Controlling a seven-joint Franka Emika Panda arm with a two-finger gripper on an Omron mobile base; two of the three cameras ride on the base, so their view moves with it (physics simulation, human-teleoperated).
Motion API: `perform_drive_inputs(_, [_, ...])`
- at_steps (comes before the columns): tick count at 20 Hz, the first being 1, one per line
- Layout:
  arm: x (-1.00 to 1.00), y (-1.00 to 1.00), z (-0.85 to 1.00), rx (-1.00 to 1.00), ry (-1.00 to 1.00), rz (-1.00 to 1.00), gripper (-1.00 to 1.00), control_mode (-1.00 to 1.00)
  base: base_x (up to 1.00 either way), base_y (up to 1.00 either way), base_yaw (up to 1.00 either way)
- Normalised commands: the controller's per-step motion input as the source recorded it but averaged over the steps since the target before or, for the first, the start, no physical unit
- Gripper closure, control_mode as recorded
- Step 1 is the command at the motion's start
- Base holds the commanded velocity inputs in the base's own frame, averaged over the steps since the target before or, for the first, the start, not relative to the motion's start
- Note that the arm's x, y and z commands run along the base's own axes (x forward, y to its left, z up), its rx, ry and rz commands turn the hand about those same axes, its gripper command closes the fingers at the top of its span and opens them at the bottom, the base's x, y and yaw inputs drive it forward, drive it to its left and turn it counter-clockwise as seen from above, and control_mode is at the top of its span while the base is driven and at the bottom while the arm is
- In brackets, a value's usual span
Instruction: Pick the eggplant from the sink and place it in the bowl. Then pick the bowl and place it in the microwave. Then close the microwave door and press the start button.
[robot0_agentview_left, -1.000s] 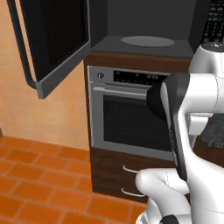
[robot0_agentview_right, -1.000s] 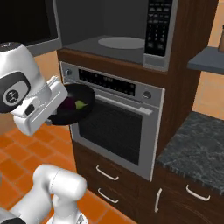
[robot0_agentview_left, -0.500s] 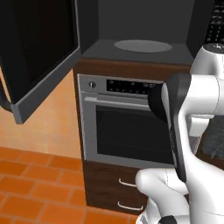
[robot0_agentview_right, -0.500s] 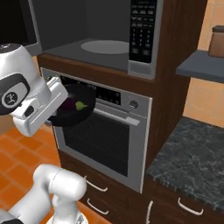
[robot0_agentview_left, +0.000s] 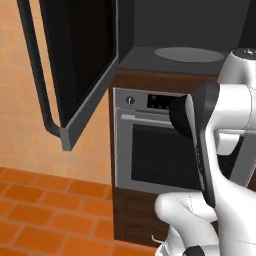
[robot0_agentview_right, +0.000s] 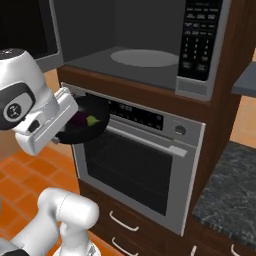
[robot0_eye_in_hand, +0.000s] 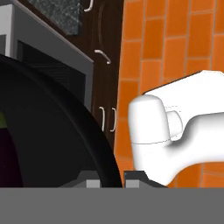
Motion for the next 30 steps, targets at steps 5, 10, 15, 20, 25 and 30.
perform_drive_inputs(5, [0.00, 0.00, 0.00, 0.00, 0.00, 0.00, 1.00, 1.00, 0.27, 0.03, 0.09])
perform_drive_inputs(10, [0.00, 0.00, 0.00, 0.00, 0.00, 0.00, 1.00, 1.00, 0.08, -0.18, 0.13])
perform_drive_inputs(15, [-0.11, 0.00, 0.07, 0.00, -0.02, 0.00, 1.00, -1.00, 0.00, -0.27, 0.01])
perform_drive_inputs(20, [-0.25, -0.14, 0.47, 0.00, -0.10, -0.01, 1.00, -1.00, 0.00, 0.00, 0.00])
perform_drive_inputs(25, [0.07, -0.23, 0.39, 0.02, -0.03, 0.00, 1.00, -1.00, 0.00, 0.00, 0.00])
perform_drive_inputs(30, [0.49, -0.23, 0.29, 0.00, -0.02, 0.00, 1.00, -1.00, 0.00, 0.00, 0.00])
